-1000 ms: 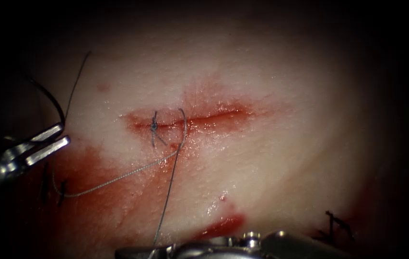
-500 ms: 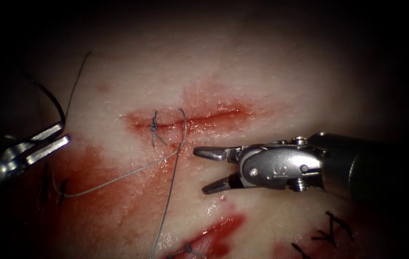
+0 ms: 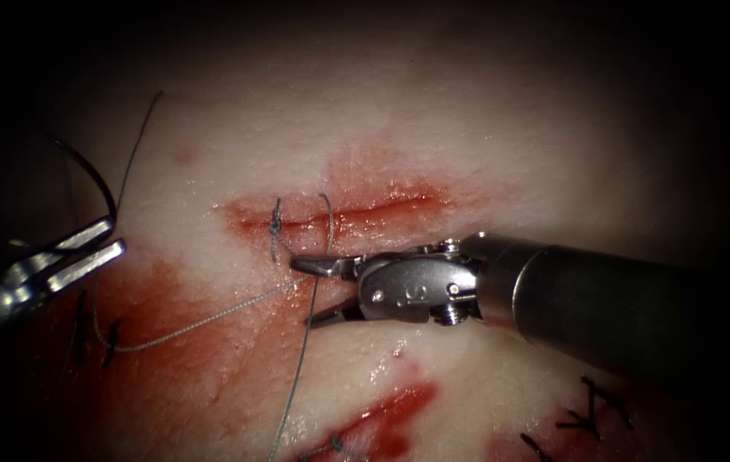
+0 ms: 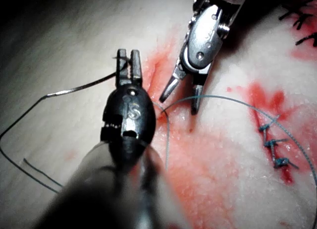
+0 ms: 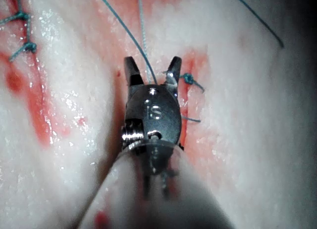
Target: Wound Closure
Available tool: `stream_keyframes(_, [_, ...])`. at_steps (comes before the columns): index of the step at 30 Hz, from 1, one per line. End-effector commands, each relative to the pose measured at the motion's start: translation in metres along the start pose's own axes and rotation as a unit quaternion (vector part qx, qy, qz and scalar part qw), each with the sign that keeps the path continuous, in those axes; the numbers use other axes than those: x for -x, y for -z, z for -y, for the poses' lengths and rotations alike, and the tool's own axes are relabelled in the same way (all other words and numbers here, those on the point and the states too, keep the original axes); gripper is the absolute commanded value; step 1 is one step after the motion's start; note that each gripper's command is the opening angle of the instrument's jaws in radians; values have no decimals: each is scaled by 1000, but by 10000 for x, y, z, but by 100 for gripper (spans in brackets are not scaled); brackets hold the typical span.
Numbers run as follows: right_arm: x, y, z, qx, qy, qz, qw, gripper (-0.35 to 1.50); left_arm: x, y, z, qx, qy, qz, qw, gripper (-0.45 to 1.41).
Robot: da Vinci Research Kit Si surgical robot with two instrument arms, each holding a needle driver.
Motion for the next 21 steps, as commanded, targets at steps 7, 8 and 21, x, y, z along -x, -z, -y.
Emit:
stream_keyframes(7, [-9,3,13,-53,-14,-7,998,-35,1,-8,3,-1,-4,-1,1000,-45])
stream_keyframes(8, [-16,5,18,-58,-13,-8,998,-35,2,-8,4,-1,-4,-1,1000,-45])
stream_keyframes(21, [-189,35,94,-128,-5,-50,990,-35,1,-8,3,-1,-4,0,1000,-45])
